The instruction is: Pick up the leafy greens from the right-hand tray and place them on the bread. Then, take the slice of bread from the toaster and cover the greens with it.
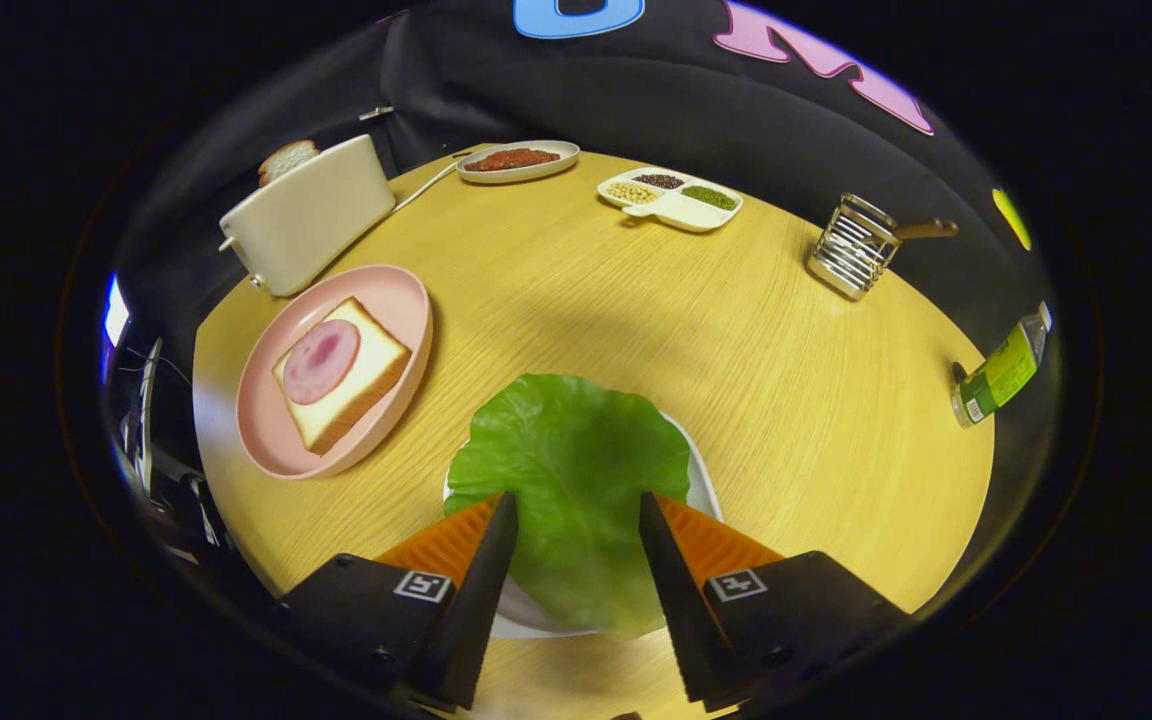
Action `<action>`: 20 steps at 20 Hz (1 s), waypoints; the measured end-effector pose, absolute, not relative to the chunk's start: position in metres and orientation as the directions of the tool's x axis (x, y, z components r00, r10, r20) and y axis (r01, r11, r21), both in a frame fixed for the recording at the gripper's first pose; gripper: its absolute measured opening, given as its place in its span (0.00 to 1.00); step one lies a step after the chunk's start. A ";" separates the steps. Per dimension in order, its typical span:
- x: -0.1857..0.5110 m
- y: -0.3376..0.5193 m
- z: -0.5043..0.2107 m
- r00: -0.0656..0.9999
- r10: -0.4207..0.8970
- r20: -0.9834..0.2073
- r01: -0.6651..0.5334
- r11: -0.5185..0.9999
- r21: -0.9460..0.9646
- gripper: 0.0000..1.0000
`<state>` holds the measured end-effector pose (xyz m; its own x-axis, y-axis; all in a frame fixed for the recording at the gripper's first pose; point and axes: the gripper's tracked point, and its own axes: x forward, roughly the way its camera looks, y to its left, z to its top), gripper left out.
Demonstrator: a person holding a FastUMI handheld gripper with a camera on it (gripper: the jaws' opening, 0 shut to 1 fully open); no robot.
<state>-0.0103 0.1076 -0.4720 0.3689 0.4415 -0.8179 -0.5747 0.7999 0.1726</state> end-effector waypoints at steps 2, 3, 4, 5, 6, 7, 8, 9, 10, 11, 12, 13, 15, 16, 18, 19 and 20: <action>-0.008 0.107 -0.473 0.372 0.437 -0.819 -0.571 0.803 0.169 0.70; -0.009 0.106 -0.473 0.363 0.429 -0.827 -0.571 0.804 0.166 0.69; -0.009 0.106 -0.474 0.363 0.428 -0.827 -0.573 0.803 0.164 0.68; -0.010 0.104 -0.475 0.355 0.423 -0.834 -0.579 0.800 0.159 0.64; -0.010 0.104 -0.474 0.355 0.424 -0.833 -0.585 0.796 0.156 0.50; -0.010 0.104 -0.475 0.352 0.422 -0.835 -0.586 0.795 0.154 0.37; -0.010 0.103 -0.474 0.354 0.419 -0.836 -0.587 0.795 0.150 0.23; -0.011 0.103 -0.474 0.355 0.417 -0.837 -0.587 0.796 0.147 0.11; -0.010 0.102 -0.473 0.355 0.414 -0.838 -0.584 0.798 0.147 0.09; -0.012 0.102 -0.471 0.352 0.412 -0.840 -0.576 0.803 0.152 0.06; -0.012 0.105 -0.467 0.358 0.419 -0.834 -0.566 0.808 0.163 0.06; -0.009 0.106 -0.457 0.376 0.429 -0.822 -0.555 0.814 0.171 0.06; -0.005 0.107 -0.432 0.407 0.448 -0.796 -0.551 0.816 0.177 0.06; -0.003 0.109 -0.418 0.423 0.457 -0.783 -0.557 0.812 0.174 0.06; -0.001 0.120 -0.389 0.452 0.481 -0.751 -0.568 0.804 0.173 0.06; -0.002 0.128 -0.374 0.458 0.494 -0.739 -0.576 0.798 0.177 0.05; -0.004 0.139 -0.361 0.465 0.507 -0.726 -0.585 0.791 0.178 0.06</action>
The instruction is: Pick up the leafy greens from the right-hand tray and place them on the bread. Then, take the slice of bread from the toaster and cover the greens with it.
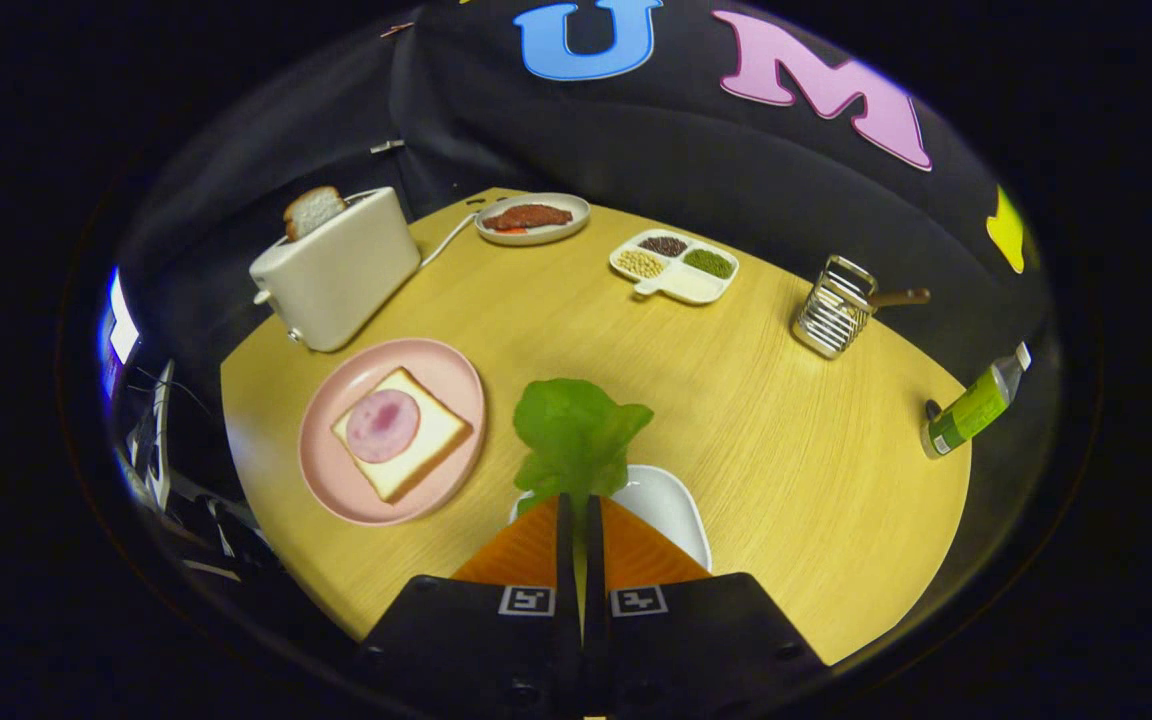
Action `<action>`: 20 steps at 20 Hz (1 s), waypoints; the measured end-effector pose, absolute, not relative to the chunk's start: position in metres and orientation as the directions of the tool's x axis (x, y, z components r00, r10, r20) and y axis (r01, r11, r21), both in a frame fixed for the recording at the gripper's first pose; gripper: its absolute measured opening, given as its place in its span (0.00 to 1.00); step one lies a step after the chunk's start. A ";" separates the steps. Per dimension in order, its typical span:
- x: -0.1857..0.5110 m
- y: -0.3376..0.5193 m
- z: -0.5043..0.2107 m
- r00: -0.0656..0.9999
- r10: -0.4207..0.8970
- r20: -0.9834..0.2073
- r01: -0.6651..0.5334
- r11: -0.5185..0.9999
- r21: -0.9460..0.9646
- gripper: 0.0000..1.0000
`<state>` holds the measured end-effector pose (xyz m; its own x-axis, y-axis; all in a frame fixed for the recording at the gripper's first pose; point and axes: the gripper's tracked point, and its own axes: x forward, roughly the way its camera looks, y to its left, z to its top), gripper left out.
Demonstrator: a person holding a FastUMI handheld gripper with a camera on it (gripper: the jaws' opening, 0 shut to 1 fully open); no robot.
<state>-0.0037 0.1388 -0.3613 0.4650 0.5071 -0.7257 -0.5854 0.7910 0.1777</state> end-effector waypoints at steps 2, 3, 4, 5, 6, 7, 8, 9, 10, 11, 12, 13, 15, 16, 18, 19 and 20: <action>-0.009 0.164 -0.338 0.463 0.542 -0.701 -0.613 0.767 0.189 0.06; -0.014 0.177 -0.329 0.455 0.560 -0.692 -0.625 0.755 0.200 0.05; -0.019 0.191 -0.323 0.443 0.575 -0.688 -0.636 0.742 0.211 0.06; -0.024 0.205 -0.318 0.429 0.587 -0.686 -0.647 0.730 0.220 0.05; -0.029 0.215 -0.317 0.418 0.591 -0.690 -0.652 0.724 0.225 0.05; -0.035 0.227 -0.317 0.402 0.594 -0.696 -0.654 0.719 0.235 0.05; -0.040 0.239 -0.319 0.389 0.599 -0.700 -0.654 0.715 0.247 0.06; -0.044 0.249 -0.321 0.377 0.602 -0.704 -0.655 0.711 0.257 0.06; -0.046 0.258 -0.323 0.368 0.603 -0.708 -0.657 0.707 0.261 0.06; -0.049 0.267 -0.325 0.360 0.602 -0.712 -0.659 0.704 0.263 0.06; -0.053 0.275 -0.328 0.351 0.602 -0.717 -0.662 0.701 0.264 0.06; -0.055 0.279 -0.330 0.346 0.600 -0.722 -0.664 0.700 0.263 0.06; -0.058 0.288 -0.334 0.334 0.591 -0.734 -0.664 0.700 0.262 0.06; -0.057 0.291 -0.336 0.337 0.584 -0.738 -0.661 0.705 0.256 0.06; -0.051 0.292 -0.344 0.353 0.555 -0.753 -0.652 0.723 0.228 0.06; -0.050 0.292 -0.350 0.349 0.539 -0.767 -0.646 0.731 0.220 0.21; -0.049 0.292 -0.355 0.347 0.521 -0.780 -0.638 0.741 0.210 0.36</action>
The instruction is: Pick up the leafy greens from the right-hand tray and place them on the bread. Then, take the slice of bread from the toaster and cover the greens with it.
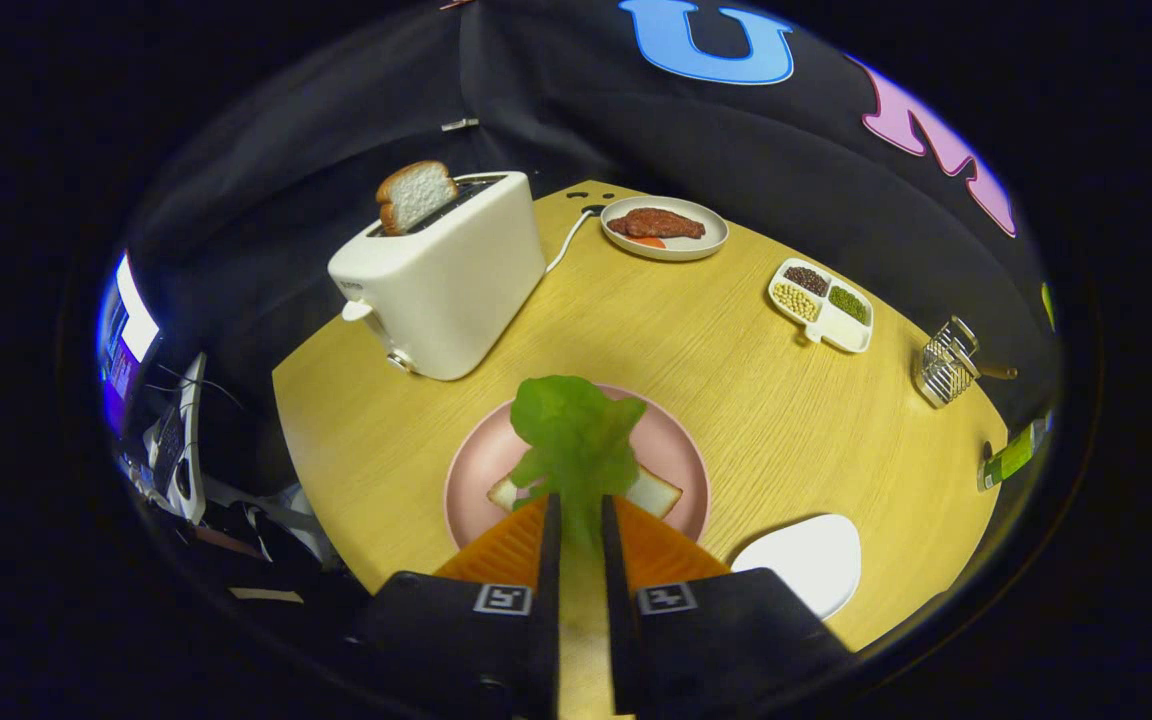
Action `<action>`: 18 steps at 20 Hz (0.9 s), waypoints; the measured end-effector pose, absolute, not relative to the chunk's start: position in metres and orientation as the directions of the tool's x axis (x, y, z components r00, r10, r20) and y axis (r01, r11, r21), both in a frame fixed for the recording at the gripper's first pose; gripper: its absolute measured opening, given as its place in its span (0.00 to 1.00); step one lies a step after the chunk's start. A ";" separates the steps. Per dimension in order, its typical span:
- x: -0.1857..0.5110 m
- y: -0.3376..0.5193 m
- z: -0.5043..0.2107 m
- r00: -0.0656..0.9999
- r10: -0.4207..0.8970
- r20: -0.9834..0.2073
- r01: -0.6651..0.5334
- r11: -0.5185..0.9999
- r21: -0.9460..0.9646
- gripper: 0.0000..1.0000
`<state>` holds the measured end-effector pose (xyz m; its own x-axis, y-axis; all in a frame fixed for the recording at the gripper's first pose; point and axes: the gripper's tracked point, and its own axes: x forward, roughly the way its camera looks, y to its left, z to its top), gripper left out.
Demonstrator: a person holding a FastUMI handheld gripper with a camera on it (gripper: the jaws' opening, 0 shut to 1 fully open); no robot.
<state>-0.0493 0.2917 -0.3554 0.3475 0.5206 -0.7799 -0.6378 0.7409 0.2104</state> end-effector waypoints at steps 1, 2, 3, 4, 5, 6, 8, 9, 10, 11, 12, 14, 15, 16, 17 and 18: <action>-0.050 0.291 -0.358 0.345 0.515 -0.785 -0.633 0.745 0.211 0.52; -0.049 0.293 -0.360 0.348 0.510 -0.787 -0.627 0.750 0.209 0.58; -0.050 0.294 -0.360 0.352 0.506 -0.788 -0.625 0.754 0.205 0.60; -0.051 0.294 -0.360 0.354 0.504 -0.788 -0.623 0.755 0.203 0.59; -0.051 0.294 -0.359 0.356 0.503 -0.788 -0.621 0.757 0.203 0.59; -0.051 0.295 -0.357 0.361 0.501 -0.786 -0.618 0.760 0.201 0.59; -0.050 0.296 -0.350 0.385 0.502 -0.774 -0.605 0.771 0.199 0.59; -0.048 0.298 -0.343 0.402 0.509 -0.761 -0.593 0.778 0.207 0.59; -0.046 0.302 -0.332 0.425 0.517 -0.743 -0.582 0.785 0.214 0.59; -0.042 0.305 -0.319 0.450 0.526 -0.722 -0.575 0.789 0.217 0.59; -0.038 0.307 -0.306 0.476 0.533 -0.700 -0.571 0.792 0.215 0.59; -0.028 0.317 -0.274 0.525 0.551 -0.649 -0.572 0.793 0.210 0.59; -0.023 0.324 -0.257 0.544 0.564 -0.621 -0.576 0.790 0.213 0.59; -0.018 0.334 -0.239 0.557 0.578 -0.597 -0.583 0.783 0.215 0.59; -0.013 0.343 -0.223 0.568 0.589 -0.575 -0.590 0.778 0.214 0.59; -0.008 0.354 -0.209 0.573 0.599 -0.559 -0.600 0.771 0.212 0.59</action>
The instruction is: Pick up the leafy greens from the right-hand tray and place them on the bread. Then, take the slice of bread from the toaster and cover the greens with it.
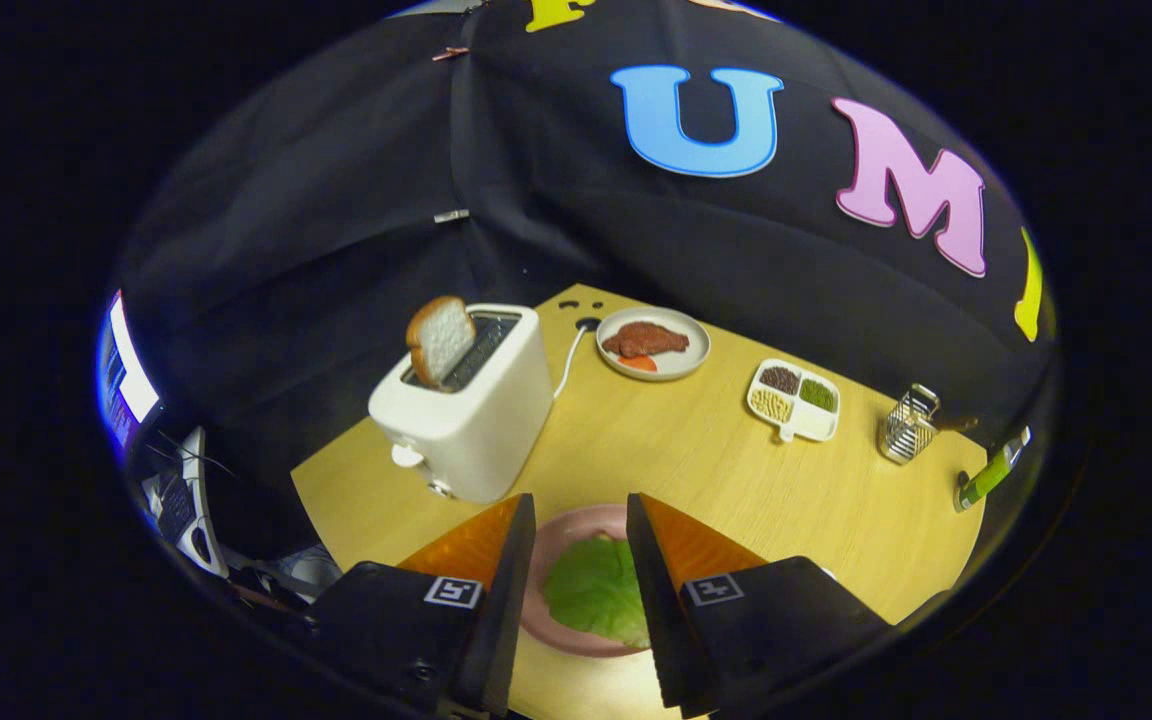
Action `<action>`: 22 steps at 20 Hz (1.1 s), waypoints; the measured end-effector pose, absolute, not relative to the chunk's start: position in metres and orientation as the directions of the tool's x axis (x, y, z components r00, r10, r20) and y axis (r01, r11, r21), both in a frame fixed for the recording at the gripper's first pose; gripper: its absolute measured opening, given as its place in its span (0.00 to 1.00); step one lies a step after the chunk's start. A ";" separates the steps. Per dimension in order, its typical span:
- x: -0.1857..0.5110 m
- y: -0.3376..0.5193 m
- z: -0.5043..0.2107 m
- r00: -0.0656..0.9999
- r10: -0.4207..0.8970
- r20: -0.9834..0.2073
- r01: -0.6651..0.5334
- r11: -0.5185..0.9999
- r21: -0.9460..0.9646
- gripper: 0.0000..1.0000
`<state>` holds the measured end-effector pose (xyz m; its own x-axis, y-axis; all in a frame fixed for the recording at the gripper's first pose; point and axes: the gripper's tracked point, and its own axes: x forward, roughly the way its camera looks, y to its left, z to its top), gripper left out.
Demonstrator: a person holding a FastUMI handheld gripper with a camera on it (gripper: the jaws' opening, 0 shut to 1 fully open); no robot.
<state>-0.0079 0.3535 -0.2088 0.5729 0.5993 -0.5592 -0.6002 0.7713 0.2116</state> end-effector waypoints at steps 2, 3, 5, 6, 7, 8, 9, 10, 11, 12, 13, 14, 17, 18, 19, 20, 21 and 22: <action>-0.001 0.379 -0.183 0.571 0.624 -0.534 -0.621 0.754 0.216 0.58; 0.002 0.396 -0.172 0.563 0.642 -0.520 -0.633 0.740 0.227 0.59; 0.008 0.428 -0.156 0.552 0.666 -0.501 -0.651 0.720 0.240 0.59; 0.011 0.443 -0.151 0.549 0.674 -0.495 -0.661 0.712 0.236 0.59; 0.016 0.459 -0.146 0.549 0.678 -0.488 -0.669 0.707 0.228 0.59; 0.018 0.474 -0.145 0.547 0.681 -0.487 -0.678 0.702 0.218 0.59; 0.021 0.488 -0.144 0.544 0.683 -0.488 -0.686 0.697 0.210 0.59; 0.023 0.503 -0.146 0.538 0.684 -0.493 -0.691 0.693 0.207 0.58; 0.024 0.519 -0.147 0.529 0.689 -0.496 -0.695 0.687 0.212 0.58; 0.025 0.532 -0.148 0.522 0.693 -0.497 -0.698 0.682 0.217 0.58; 0.029 0.544 -0.152 0.521 0.689 -0.503 -0.698 0.684 0.213 0.59; 0.034 0.551 -0.159 0.522 0.677 -0.518 -0.690 0.693 0.209 0.58; 0.043 0.577 -0.181 0.508 0.652 -0.562 -0.665 0.712 0.225 0.57; 0.045 0.584 -0.186 0.503 0.648 -0.572 -0.659 0.716 0.232 0.58; 0.048 0.587 -0.192 0.503 0.636 -0.586 -0.650 0.725 0.229 0.58; 0.053 0.591 -0.196 0.509 0.621 -0.596 -0.640 0.736 0.220 0.57; 0.059 0.593 -0.202 0.516 0.604 -0.607 -0.628 0.749 0.211 0.57; 0.061 0.594 -0.207 0.521 0.587 -0.620 -0.616 0.761 0.204 0.58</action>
